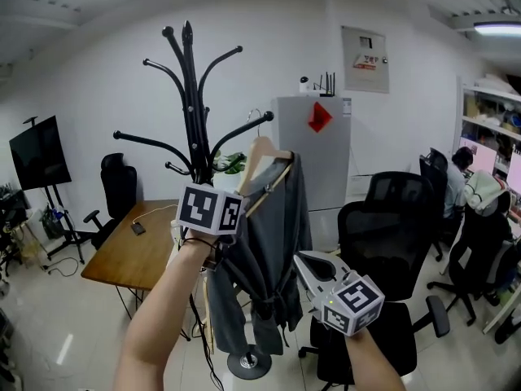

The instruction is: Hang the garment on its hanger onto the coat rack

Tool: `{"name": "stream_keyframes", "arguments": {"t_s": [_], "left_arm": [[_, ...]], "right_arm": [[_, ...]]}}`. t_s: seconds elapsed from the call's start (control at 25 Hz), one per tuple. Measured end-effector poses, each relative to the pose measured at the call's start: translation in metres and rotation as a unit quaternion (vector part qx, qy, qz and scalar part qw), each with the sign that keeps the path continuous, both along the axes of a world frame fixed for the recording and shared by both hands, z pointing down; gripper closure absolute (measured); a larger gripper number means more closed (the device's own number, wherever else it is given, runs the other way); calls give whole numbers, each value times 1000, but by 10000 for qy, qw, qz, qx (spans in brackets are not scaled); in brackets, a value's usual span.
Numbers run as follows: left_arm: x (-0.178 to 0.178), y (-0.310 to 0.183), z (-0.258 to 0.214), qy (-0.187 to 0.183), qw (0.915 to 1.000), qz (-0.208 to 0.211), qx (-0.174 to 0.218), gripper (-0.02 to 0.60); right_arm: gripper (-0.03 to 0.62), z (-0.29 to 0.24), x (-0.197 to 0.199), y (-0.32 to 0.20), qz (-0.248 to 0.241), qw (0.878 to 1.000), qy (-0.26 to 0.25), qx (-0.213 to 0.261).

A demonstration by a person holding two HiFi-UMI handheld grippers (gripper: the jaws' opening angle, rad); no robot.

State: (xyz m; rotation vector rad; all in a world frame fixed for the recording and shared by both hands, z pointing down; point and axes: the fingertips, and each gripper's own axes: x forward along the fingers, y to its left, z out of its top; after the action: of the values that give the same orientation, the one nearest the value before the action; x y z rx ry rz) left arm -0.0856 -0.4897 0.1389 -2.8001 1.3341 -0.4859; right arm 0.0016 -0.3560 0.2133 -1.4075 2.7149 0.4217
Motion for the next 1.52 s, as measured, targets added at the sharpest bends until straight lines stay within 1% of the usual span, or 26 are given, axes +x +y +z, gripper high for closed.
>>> {"name": "stream_keyframes", "arguments": {"t_s": [0.28, 0.64, 0.92, 1.2, 1.52], "left_arm": [[-25, -3, 25, -51, 9989, -450, -87, 528], [-61, -14, 50, 95, 9948, -970, -287, 528], [-84, -24, 79, 238, 9902, -1273, -514, 528], [-92, -31, 106, 291, 9869, -1419, -716, 526], [-90, -34, 122, 324, 9872, -1353, -779, 526]], "right_arm": [[594, 20, -12, -8, -247, 9994, -4, -237], [594, 32, -31, -10, -486, 9982, -24, -361], [594, 47, -37, -12, -520, 9973, -6, -526], [594, 55, -40, -17, -544, 9965, 42, -631], [594, 61, -44, -19, -498, 9963, 47, -702]]}}
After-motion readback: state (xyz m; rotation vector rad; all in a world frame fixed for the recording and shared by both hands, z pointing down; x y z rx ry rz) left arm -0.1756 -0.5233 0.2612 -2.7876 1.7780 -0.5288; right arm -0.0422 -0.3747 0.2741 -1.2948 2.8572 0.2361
